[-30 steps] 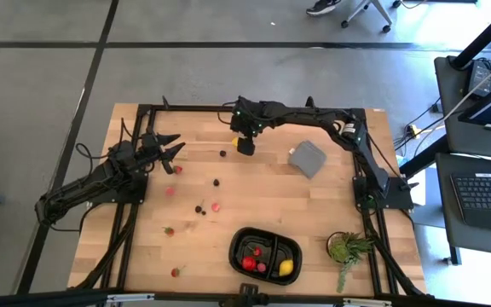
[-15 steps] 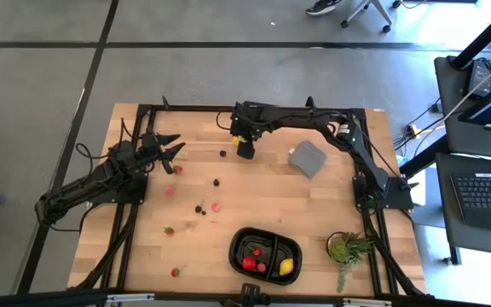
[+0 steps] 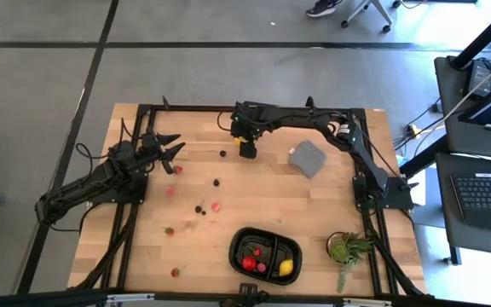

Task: Pick and placing Produce into tupperware
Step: Put the lemon into the black bin

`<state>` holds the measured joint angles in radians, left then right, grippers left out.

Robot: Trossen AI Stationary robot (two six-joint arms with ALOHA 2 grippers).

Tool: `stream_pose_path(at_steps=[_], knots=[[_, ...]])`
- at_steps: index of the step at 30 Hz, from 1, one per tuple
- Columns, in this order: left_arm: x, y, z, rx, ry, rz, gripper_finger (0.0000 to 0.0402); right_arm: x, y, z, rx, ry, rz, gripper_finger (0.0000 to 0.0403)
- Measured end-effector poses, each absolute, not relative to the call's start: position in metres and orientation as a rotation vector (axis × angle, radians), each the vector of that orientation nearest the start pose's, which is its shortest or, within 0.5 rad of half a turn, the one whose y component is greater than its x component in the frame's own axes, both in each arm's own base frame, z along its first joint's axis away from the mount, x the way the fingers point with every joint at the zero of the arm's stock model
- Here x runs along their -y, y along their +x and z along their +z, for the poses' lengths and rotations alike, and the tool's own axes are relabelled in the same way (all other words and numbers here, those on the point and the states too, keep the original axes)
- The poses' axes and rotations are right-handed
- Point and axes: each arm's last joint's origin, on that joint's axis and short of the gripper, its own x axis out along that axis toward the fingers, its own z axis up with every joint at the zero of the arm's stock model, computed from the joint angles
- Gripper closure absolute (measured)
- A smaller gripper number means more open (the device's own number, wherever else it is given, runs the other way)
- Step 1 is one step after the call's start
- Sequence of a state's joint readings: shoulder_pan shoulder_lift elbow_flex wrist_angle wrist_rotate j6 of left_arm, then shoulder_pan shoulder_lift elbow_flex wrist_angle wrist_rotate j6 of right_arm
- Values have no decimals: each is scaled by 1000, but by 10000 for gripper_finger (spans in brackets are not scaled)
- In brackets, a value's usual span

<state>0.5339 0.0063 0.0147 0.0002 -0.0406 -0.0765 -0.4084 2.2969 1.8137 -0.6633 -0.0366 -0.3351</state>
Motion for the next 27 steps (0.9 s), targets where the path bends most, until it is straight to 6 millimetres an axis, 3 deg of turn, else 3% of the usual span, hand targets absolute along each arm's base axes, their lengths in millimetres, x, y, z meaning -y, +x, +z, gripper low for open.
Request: stream_pose_path(at_steps=[12, 27], knots=[[-50, 83, 168, 31, -72, 574, 237, 190, 441, 152, -1149, 36, -189, 147], [-50, 83, 168, 31, -72, 574, 237, 186, 443, 153, -1143, 12, -172, 147]])
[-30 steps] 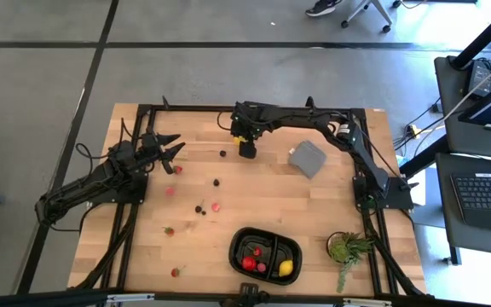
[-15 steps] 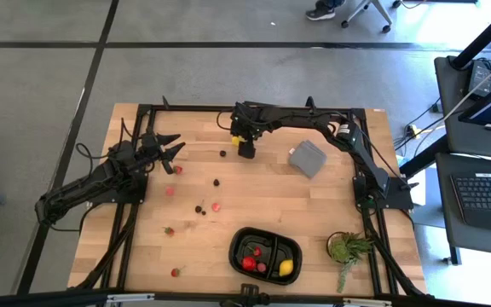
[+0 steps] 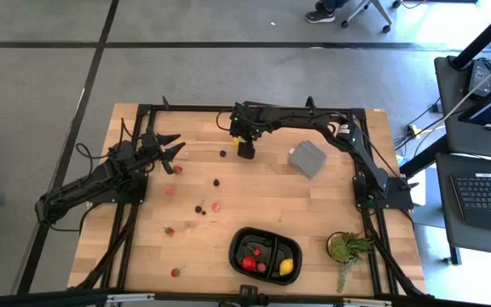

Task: Pick and placing Produce into tupperware
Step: Put the lemon into the black bin

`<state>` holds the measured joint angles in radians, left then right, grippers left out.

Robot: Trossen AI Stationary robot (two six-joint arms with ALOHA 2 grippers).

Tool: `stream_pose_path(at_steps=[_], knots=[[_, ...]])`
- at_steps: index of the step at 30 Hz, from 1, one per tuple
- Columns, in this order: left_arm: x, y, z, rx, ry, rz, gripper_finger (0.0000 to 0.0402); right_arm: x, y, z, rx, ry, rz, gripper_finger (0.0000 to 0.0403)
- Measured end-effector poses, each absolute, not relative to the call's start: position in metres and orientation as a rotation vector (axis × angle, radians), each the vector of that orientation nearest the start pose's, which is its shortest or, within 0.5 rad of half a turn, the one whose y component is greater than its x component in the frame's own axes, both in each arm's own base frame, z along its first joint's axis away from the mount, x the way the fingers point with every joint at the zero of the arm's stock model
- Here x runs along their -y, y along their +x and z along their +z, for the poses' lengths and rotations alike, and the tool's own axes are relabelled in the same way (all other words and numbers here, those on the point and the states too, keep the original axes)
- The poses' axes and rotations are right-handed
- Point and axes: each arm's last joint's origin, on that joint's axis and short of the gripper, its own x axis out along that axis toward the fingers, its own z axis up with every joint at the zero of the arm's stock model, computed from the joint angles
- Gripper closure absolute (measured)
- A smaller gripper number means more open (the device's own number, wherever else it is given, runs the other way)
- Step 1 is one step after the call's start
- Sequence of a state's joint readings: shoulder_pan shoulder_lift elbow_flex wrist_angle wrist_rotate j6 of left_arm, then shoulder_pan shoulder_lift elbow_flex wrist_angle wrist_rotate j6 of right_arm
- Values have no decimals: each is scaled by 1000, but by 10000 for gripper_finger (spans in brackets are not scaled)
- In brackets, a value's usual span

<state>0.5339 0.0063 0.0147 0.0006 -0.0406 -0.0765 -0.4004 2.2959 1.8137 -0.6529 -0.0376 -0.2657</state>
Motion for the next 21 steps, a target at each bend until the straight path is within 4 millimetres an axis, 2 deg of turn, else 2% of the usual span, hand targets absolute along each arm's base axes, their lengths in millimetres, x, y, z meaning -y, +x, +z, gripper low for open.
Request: stream_pose_path(at_steps=[10, 21], knots=[[-51, 83, 168, 30, -72, 574, 237, 187, 444, 154, -1127, 103, -233, 147], [-50, 83, 168, 30, -72, 574, 237, 187, 444, 154, -1117, 102, -234, 147]])
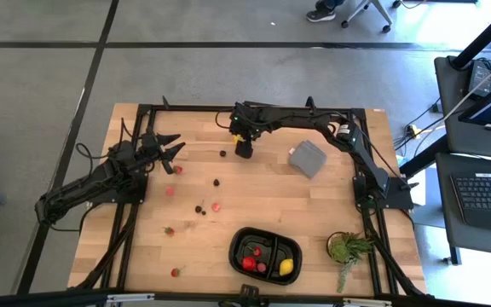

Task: Pick and placing Produce into tupperware
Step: Put the lemon into the black bin

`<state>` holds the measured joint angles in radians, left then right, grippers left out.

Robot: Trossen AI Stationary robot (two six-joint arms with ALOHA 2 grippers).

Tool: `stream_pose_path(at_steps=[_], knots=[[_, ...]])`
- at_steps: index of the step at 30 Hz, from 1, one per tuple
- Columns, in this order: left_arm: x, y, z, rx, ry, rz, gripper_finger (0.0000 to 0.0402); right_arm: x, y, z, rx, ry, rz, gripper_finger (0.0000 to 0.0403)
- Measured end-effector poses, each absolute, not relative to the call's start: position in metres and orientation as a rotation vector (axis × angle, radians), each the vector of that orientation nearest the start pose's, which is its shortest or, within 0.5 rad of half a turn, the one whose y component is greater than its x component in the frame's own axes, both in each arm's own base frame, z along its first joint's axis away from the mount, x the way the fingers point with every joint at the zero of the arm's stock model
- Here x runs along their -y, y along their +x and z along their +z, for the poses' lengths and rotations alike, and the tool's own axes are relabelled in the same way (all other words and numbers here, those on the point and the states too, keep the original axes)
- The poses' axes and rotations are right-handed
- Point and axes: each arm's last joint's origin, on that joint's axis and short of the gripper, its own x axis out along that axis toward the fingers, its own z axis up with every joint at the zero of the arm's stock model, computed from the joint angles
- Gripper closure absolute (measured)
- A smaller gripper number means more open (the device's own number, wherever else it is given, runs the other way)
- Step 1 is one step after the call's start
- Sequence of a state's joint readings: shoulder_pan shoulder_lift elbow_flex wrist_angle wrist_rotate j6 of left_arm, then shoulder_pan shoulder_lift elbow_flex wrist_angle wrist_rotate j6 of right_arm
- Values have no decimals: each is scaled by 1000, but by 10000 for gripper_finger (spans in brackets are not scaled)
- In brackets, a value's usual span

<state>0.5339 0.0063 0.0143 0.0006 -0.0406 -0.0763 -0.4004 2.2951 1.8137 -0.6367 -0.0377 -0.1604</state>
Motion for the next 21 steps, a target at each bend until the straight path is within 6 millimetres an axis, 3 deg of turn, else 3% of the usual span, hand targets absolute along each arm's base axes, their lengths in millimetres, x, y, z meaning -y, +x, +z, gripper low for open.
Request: stream_pose_path(at_steps=[21], knots=[[-50, 83, 168, 31, -72, 574, 237, 188, 447, 156, -1077, 176, -305, 147]])
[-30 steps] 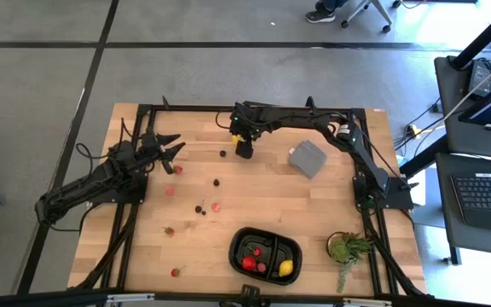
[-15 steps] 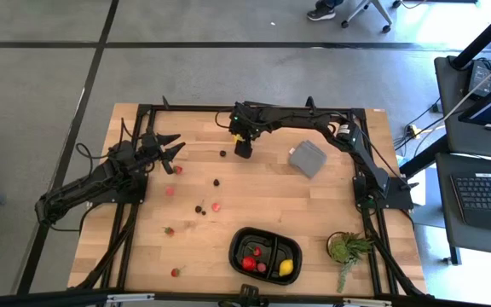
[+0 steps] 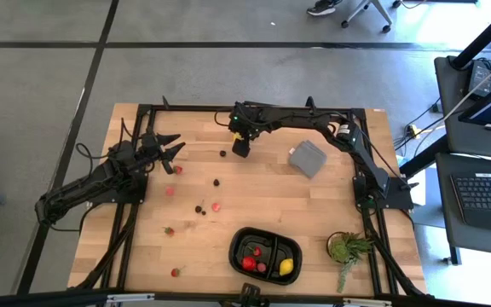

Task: Pick and placing Produce into tupperware
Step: Put the lemon into the black bin

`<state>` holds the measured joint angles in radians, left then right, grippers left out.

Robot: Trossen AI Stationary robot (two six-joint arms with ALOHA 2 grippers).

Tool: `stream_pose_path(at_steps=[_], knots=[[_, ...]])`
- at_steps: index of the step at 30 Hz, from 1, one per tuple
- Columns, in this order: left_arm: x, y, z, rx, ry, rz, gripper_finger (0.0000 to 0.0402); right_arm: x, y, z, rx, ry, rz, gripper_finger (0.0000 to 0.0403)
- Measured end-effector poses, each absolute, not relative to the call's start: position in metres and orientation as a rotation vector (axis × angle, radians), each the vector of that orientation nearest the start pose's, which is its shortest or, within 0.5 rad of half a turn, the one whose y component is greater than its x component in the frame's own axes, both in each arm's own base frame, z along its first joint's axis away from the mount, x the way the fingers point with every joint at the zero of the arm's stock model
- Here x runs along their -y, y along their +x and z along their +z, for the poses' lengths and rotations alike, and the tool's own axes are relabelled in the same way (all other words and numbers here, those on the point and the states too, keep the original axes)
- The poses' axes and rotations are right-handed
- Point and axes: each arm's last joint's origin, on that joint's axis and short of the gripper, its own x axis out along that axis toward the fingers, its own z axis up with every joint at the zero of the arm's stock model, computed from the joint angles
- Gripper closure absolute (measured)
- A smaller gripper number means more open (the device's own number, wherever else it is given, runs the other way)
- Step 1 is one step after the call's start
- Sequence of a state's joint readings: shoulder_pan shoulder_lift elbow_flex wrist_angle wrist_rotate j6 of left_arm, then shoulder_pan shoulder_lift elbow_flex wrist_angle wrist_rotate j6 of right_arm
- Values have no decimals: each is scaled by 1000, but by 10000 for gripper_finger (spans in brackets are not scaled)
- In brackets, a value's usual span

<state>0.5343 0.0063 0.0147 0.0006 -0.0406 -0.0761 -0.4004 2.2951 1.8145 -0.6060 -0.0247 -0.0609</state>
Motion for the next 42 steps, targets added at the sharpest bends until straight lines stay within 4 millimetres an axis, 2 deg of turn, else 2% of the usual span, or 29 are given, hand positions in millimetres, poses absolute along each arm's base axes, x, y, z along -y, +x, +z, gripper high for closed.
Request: stream_pose_path(at_steps=[8, 18, 42], knots=[[-51, 83, 168, 30, -72, 574, 237, 188, 447, 155, -1083, 160, -300, 147], [-50, 83, 168, 30, -72, 574, 237, 188, 444, 154, -1083, 336, -428, 147], [-50, 83, 168, 30, -73, 574, 237, 188, 443, 153, -1089, 331, -433, 148]])
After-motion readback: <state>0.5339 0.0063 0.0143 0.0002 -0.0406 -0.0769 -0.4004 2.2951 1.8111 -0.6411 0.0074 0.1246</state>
